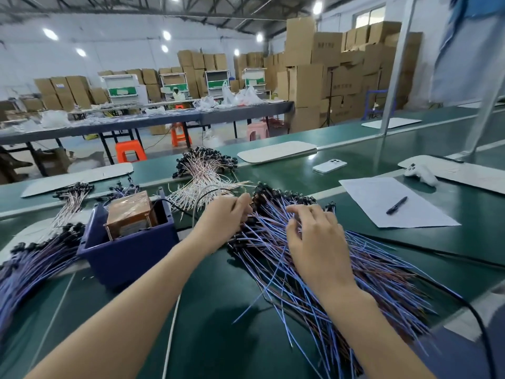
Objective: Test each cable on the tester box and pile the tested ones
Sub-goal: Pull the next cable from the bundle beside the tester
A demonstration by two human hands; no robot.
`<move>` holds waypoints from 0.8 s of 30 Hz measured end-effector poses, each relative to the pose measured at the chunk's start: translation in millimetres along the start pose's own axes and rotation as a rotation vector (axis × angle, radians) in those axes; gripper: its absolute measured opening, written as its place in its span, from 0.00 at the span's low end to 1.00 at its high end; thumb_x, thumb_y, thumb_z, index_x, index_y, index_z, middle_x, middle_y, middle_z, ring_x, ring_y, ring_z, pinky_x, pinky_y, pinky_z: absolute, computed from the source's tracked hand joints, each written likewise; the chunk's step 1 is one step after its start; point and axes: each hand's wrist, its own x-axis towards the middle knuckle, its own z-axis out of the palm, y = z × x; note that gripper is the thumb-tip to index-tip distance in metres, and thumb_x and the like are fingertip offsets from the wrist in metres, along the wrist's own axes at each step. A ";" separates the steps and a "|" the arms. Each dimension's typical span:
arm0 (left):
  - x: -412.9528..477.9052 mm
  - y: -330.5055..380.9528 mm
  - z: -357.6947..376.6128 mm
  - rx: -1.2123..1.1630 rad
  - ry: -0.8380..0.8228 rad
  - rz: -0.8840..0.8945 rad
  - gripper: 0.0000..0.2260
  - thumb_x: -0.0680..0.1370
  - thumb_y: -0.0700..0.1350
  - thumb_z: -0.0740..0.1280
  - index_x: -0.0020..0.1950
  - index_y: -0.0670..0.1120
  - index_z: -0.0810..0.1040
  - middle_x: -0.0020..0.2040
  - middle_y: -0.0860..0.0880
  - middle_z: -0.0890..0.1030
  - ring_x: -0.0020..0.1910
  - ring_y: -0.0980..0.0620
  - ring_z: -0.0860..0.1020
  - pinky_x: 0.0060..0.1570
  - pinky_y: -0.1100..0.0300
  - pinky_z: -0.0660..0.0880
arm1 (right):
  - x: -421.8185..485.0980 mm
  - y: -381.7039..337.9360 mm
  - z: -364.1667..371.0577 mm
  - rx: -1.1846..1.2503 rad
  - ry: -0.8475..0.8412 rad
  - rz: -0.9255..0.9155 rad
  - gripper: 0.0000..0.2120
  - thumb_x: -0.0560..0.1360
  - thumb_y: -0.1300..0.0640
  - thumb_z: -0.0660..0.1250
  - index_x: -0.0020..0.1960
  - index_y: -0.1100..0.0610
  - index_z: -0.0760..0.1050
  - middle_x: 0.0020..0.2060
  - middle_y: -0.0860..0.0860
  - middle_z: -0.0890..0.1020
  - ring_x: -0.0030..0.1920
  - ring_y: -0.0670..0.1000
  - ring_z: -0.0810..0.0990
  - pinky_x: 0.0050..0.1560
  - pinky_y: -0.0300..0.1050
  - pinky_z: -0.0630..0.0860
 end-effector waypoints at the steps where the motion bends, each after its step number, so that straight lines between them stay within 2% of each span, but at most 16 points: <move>1: -11.7 -9.1 -5.0 -0.025 -0.005 0.004 0.21 0.85 0.56 0.55 0.44 0.49 0.83 0.39 0.51 0.84 0.33 0.55 0.81 0.37 0.62 0.76 | -1.3 -11.7 6.6 0.034 0.010 -0.045 0.14 0.80 0.54 0.62 0.64 0.50 0.77 0.55 0.48 0.81 0.54 0.50 0.77 0.56 0.46 0.73; 2: -24.3 -18.3 -10.7 -0.049 -0.023 0.001 0.20 0.85 0.56 0.56 0.45 0.50 0.83 0.39 0.51 0.84 0.33 0.56 0.81 0.35 0.65 0.75 | -3.4 -24.2 14.5 0.069 0.006 -0.089 0.13 0.80 0.54 0.63 0.63 0.51 0.77 0.53 0.48 0.82 0.52 0.50 0.78 0.55 0.46 0.74; 4: -50.8 -38.4 -25.1 -0.063 -0.094 -0.023 0.19 0.85 0.56 0.57 0.46 0.51 0.84 0.40 0.54 0.85 0.36 0.55 0.82 0.37 0.63 0.77 | -9.9 -49.9 34.3 0.146 -0.032 -0.166 0.11 0.80 0.55 0.63 0.61 0.51 0.78 0.51 0.48 0.82 0.50 0.51 0.79 0.51 0.46 0.75; 7: -92.8 -73.0 -54.9 0.085 -0.208 -0.052 0.18 0.85 0.56 0.57 0.41 0.53 0.80 0.36 0.60 0.82 0.31 0.60 0.77 0.36 0.65 0.75 | -24.1 -88.3 71.5 0.254 -0.164 -0.235 0.10 0.81 0.55 0.63 0.60 0.50 0.78 0.52 0.47 0.83 0.51 0.51 0.80 0.48 0.45 0.75; 9: -119.1 -97.6 -79.9 0.169 -0.220 -0.102 0.17 0.84 0.56 0.57 0.42 0.52 0.79 0.36 0.60 0.82 0.31 0.61 0.77 0.34 0.66 0.74 | -33.7 -112.7 98.3 0.308 -0.287 -0.260 0.11 0.82 0.54 0.61 0.61 0.48 0.77 0.54 0.46 0.83 0.53 0.51 0.80 0.48 0.46 0.75; 12: -150.1 -135.1 -124.1 0.309 -0.083 -0.202 0.17 0.84 0.56 0.58 0.44 0.52 0.82 0.34 0.59 0.81 0.33 0.61 0.77 0.35 0.63 0.73 | -41.4 -145.6 135.6 0.297 -0.460 -0.303 0.12 0.82 0.52 0.58 0.62 0.45 0.76 0.56 0.45 0.83 0.54 0.52 0.81 0.49 0.50 0.76; 14: -164.9 -161.0 -153.8 0.373 0.061 -0.285 0.19 0.84 0.54 0.59 0.41 0.46 0.80 0.33 0.53 0.80 0.33 0.53 0.77 0.37 0.54 0.72 | -41.9 -163.3 158.0 0.247 -0.577 -0.344 0.13 0.83 0.51 0.56 0.63 0.45 0.75 0.54 0.45 0.84 0.51 0.53 0.82 0.44 0.49 0.74; 16: -176.1 -186.2 -182.4 0.419 0.198 -0.387 0.20 0.85 0.52 0.59 0.40 0.42 0.77 0.34 0.46 0.80 0.36 0.44 0.78 0.39 0.50 0.73 | -41.3 -176.5 176.3 0.220 -0.703 -0.372 0.13 0.84 0.51 0.54 0.63 0.45 0.75 0.51 0.47 0.84 0.44 0.54 0.81 0.38 0.47 0.70; 18: -183.3 -207.4 -207.8 0.476 0.279 -0.504 0.19 0.85 0.51 0.58 0.41 0.41 0.76 0.37 0.42 0.81 0.39 0.40 0.79 0.42 0.50 0.75 | -43.1 -184.8 190.9 0.191 -0.785 -0.393 0.14 0.84 0.50 0.54 0.63 0.43 0.75 0.51 0.47 0.84 0.45 0.53 0.81 0.39 0.48 0.72; 21: -185.3 -231.7 -240.6 0.584 0.377 -0.621 0.16 0.84 0.49 0.57 0.43 0.43 0.78 0.42 0.41 0.81 0.42 0.41 0.79 0.42 0.52 0.73 | -46.8 -188.3 206.2 0.142 -0.759 -0.388 0.12 0.83 0.49 0.54 0.60 0.41 0.75 0.48 0.45 0.84 0.46 0.52 0.82 0.40 0.48 0.71; 24: -179.8 -250.5 -260.5 0.591 0.427 -0.703 0.14 0.84 0.47 0.57 0.49 0.42 0.79 0.45 0.40 0.82 0.43 0.41 0.80 0.46 0.50 0.77 | -48.3 -186.9 214.6 0.103 -0.702 -0.399 0.10 0.82 0.48 0.55 0.58 0.41 0.74 0.45 0.44 0.84 0.44 0.50 0.82 0.38 0.46 0.67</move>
